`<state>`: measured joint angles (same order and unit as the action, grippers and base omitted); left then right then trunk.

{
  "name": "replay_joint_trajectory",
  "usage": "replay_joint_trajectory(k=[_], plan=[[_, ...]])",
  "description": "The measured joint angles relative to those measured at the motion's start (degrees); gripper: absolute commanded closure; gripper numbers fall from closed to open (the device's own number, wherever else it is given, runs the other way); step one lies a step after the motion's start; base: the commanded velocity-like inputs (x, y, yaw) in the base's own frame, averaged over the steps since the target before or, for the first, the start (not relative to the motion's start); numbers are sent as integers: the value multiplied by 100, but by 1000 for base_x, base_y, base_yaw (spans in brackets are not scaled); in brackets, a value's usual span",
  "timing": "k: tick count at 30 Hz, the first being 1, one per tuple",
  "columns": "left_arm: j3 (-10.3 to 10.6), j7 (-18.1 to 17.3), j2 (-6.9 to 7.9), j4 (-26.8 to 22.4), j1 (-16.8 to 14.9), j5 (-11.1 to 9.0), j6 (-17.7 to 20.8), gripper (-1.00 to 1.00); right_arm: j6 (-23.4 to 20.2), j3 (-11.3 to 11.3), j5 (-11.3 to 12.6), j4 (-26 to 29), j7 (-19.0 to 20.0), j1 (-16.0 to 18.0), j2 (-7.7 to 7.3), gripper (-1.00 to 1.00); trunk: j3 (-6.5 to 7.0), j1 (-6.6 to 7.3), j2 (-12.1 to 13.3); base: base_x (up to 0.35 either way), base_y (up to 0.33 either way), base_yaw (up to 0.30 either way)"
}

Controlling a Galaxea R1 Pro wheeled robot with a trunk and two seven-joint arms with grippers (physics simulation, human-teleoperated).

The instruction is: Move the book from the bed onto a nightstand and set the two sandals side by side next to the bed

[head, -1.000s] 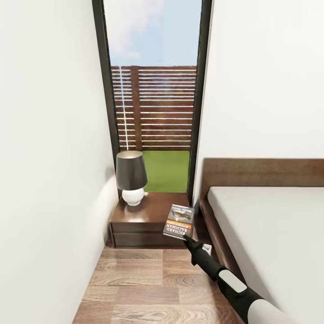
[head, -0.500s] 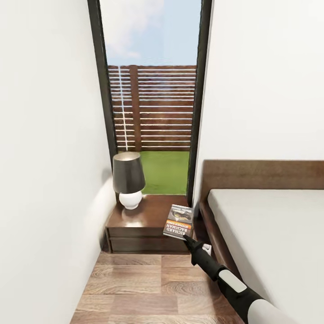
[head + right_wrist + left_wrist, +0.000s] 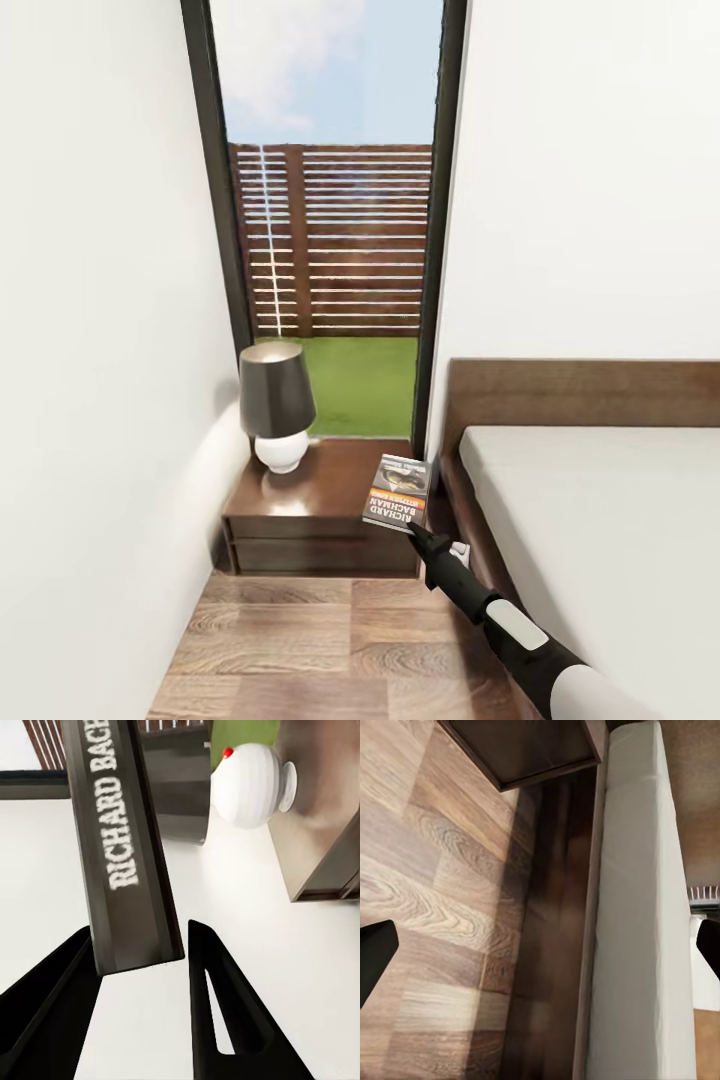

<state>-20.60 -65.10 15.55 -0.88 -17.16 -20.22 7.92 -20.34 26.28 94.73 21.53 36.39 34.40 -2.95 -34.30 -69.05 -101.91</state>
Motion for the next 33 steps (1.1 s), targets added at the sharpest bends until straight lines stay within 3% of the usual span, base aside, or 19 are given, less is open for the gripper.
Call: replay_joint_trajectory(k=[33], plan=[[-1, -1, 0, 0, -1, 0, 0, -100, -5, -5, 10, 3, -4, 4, 0, 100, 0, 0, 0, 107, -8, 0]])
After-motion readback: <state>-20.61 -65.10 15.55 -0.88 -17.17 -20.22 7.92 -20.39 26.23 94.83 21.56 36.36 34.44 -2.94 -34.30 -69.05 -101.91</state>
